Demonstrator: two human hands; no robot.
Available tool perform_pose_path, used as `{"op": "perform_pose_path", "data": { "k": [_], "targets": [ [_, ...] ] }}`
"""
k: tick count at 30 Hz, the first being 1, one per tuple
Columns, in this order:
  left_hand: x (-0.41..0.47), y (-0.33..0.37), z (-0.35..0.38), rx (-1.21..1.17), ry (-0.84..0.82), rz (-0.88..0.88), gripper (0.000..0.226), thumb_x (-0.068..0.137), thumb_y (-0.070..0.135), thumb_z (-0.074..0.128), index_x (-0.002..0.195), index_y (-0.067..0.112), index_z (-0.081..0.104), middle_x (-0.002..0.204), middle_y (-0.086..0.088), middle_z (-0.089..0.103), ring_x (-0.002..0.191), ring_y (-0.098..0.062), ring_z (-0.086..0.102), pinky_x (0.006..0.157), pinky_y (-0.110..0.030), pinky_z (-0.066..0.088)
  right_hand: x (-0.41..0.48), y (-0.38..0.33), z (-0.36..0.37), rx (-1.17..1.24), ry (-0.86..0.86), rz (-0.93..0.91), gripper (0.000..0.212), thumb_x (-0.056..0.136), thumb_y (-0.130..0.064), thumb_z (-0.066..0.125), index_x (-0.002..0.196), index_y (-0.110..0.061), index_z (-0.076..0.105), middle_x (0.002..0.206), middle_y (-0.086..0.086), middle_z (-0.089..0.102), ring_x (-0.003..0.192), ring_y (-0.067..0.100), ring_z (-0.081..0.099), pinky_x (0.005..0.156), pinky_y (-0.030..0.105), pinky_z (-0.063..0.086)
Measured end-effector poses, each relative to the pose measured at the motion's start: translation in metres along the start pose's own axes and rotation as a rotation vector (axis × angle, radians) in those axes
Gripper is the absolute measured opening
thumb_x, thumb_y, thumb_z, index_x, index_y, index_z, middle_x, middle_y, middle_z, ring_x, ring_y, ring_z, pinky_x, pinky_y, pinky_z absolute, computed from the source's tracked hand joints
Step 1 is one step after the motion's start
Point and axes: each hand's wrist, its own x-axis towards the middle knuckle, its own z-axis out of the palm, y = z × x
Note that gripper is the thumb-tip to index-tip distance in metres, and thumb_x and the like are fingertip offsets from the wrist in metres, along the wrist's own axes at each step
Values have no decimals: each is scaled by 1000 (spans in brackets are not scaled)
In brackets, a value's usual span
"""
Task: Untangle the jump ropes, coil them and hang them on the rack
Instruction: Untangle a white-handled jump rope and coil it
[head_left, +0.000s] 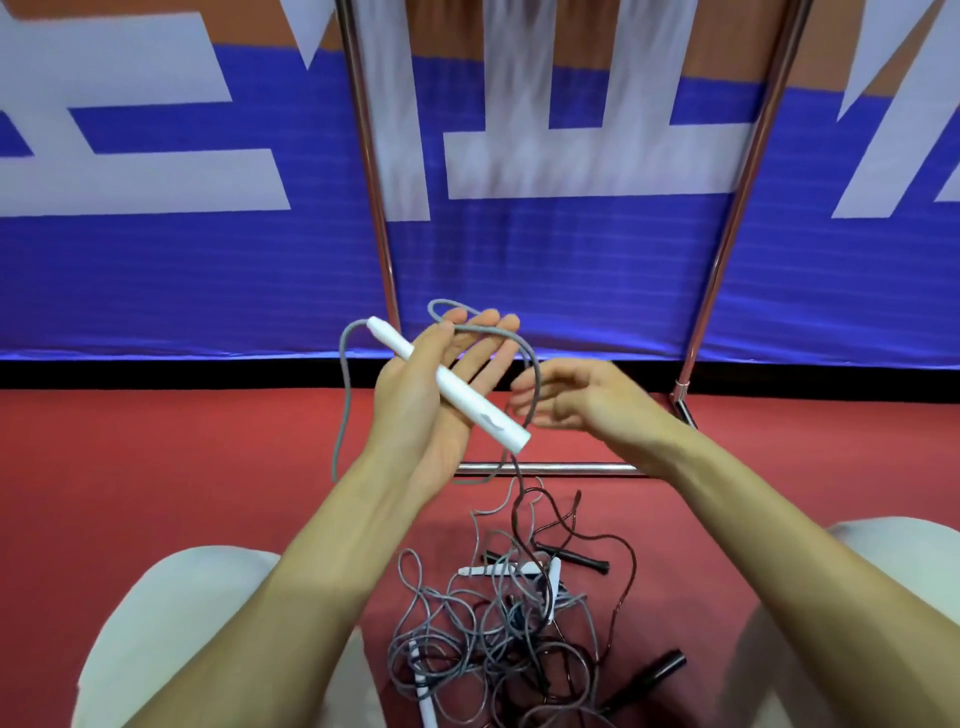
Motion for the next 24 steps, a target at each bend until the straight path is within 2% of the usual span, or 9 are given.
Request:
{"op": "perform_pose_path", "data": {
  "k": [2, 3, 6, 8, 10, 13, 18, 20, 24],
  "targets": [
    [2, 6, -3, -71, -14, 13, 15, 102, 9, 42, 101, 3, 55, 91, -13, 73, 90, -27, 73, 77, -34, 61, -4, 6, 8, -243, -164, -12, 30, 89, 8, 52, 86, -18, 65, 85, -3, 67, 75, 1, 60, 72, 14, 48],
    [2, 8, -4, -94, -14, 20, 15, 102, 9, 42, 101, 2, 56, 92, -13, 73, 91, -28, 73, 79, -35, 60, -6, 9, 12, -341, -197, -27, 26, 91, 2, 55, 84, -21, 64, 86, -1, 68, 75, 2, 60, 69, 11, 46],
    [4, 13, -9, -112, 1, 62, 16, 103, 9, 42, 104, 2, 56, 95, -13, 73, 93, -27, 73, 81, -35, 60, -3, 18, 21, -431, -76, -130, 26, 94, -1, 52, 81, -22, 59, 94, 11, 70, 83, 20, 67, 71, 17, 52],
    [8, 14, -12, 46, 60, 156, 16, 104, 12, 42, 103, 4, 56, 97, -13, 72, 92, -26, 73, 78, -33, 60, -1, 16, 22, -281, 31, -142, 27, 95, 4, 45, 82, -17, 57, 90, 15, 69, 79, 26, 68, 73, 28, 56],
    [12, 12, -16, 307, 135, 254, 16, 104, 15, 42, 99, 7, 55, 98, -13, 72, 92, -25, 73, 77, -32, 59, 0, 13, 19, -119, 106, -138, 26, 98, 3, 41, 85, -13, 56, 83, 12, 67, 73, 25, 68, 68, 32, 58],
    [13, 4, -21, 565, 151, 199, 18, 105, 18, 41, 100, 15, 58, 100, -10, 71, 91, -21, 72, 78, -32, 60, -3, 6, 16, 31, 169, -176, 23, 98, 2, 41, 87, -11, 56, 79, 11, 66, 66, 23, 69, 62, 34, 60],
    [12, -17, -24, 965, 2, -2, 24, 102, 10, 45, 96, 16, 67, 100, -8, 70, 86, -18, 66, 78, -32, 56, -13, -14, 10, 372, 277, -291, 16, 98, -2, 44, 87, -7, 54, 73, 8, 69, 65, 26, 70, 58, 37, 59],
    [8, -23, -22, 1046, -110, -93, 24, 101, 12, 47, 95, 18, 70, 99, -5, 72, 90, -19, 67, 84, -33, 53, -15, -21, 4, 522, 303, -308, 15, 98, -3, 44, 87, -7, 53, 71, 7, 69, 66, 26, 71, 59, 38, 60],
    [0, -31, -18, 1101, -282, -212, 23, 101, 15, 48, 96, 20, 70, 102, -2, 73, 94, -15, 68, 89, -32, 52, -16, -29, -7, 775, 360, -291, 16, 99, -3, 42, 86, -6, 52, 70, 7, 69, 66, 24, 71, 57, 31, 58]
  ]
}}
